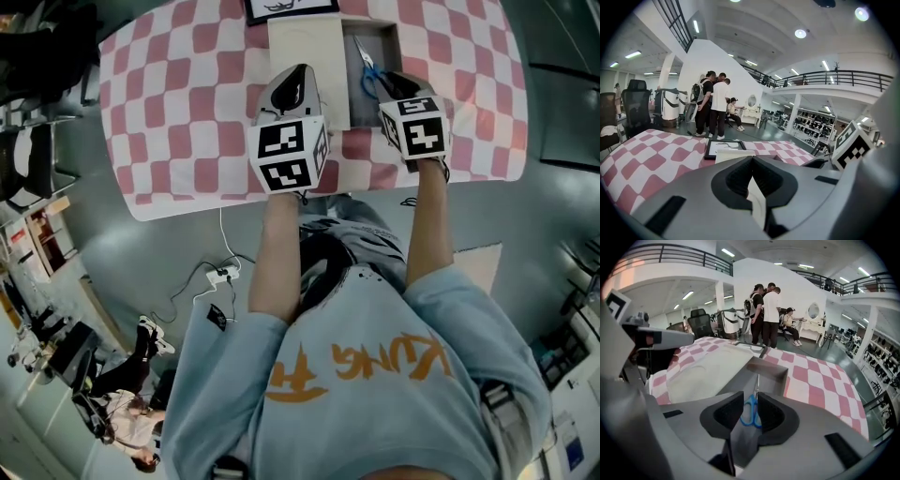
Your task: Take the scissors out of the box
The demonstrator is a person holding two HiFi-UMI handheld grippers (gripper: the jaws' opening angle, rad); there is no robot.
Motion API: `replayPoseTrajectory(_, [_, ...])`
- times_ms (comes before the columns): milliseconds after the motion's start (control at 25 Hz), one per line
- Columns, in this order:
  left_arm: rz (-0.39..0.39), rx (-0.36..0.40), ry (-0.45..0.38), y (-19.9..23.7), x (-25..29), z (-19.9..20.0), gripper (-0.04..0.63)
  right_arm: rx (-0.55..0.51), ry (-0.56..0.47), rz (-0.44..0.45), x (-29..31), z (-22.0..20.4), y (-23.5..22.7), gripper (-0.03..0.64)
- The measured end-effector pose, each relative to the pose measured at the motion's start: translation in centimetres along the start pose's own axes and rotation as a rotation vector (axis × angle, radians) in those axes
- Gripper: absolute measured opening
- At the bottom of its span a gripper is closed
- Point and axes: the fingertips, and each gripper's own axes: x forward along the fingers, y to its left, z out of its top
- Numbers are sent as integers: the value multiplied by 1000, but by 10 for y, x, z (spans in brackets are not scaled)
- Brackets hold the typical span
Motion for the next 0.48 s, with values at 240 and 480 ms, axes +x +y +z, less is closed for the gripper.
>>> replayPoseTrajectory(240, [16,-9,5,16,2,3,17,-74,148,-20,18,-11,4,101])
replayPoseTrajectory(480, [31,-26,17,36,4,2,17,-100,274,-78,32,-22,0,107])
